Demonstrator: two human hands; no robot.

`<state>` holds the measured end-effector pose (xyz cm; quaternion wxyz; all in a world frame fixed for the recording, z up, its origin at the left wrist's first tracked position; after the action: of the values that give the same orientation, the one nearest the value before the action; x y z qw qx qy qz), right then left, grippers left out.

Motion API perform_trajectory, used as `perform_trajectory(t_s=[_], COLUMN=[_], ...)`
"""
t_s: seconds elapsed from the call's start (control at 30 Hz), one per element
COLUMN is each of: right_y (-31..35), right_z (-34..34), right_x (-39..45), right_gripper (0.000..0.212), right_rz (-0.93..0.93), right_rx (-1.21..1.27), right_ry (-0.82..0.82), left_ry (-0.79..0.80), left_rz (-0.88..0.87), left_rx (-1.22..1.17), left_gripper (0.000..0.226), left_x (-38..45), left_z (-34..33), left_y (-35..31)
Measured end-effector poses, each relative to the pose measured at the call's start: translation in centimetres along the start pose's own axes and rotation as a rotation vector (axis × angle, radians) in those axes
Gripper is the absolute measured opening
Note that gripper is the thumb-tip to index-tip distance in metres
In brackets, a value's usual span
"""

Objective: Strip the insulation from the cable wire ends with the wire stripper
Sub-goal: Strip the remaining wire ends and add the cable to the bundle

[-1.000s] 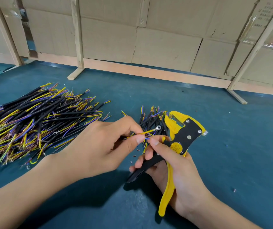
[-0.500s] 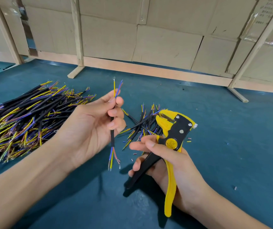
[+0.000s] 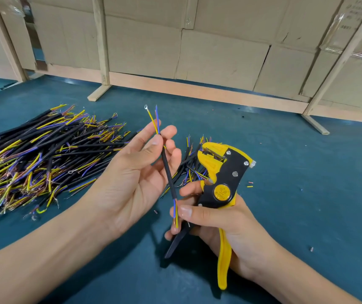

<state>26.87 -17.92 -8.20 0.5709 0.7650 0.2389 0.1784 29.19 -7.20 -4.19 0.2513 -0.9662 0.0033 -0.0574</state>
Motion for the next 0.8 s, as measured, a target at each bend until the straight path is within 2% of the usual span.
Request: perform_trajectory(t_s=[0.13,0.3,0.5,0.6,0.8], right_y=[0.1,0.0,0.2,0.2,0.4], right_z=[0.0,0.0,0.4,0.7,0.3], right_x=[-0.1,-0.1,0.2,0.3,0.2], right_gripper=[0.027,0.025,0.026,0.030,0.026], right_rz=[-0.007,-0.005,-0.010,-0.020,-0.005], right_rx=[-0.004,0.016,0.149,0.200,0.173], right_ry=[0.006,0.004,-0.027,-0.044,0.011], left_ry=[-0.010,0.054,0.288,0.353,0.385], left_rz=[-0.023,-0.030,0.090,0.070,0.071], left_rx=[0.026,0.177,0.496,0.652,0.668], left_gripper=[0.045,0.040,0.044,0.046,0.025], left_x=[0.2,0.3,-0.9,-1.2,-1.5], left_z=[0.6,0.6,-0.9,-1.3,-2.0], left_y=[-0.2,-0.2,1.8,1.4,1.1])
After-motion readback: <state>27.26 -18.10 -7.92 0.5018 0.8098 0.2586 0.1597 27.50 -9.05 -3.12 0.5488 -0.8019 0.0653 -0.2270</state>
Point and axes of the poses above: each hand's wrist, its own x-axis towards the middle knuckle, its own z-axis out of the back of the hand, y = z × x, the point moved 10 cm from there along x, towards the middle knuckle, and after that the axes turned 9 degrees about -x, right-handed, at the moved point
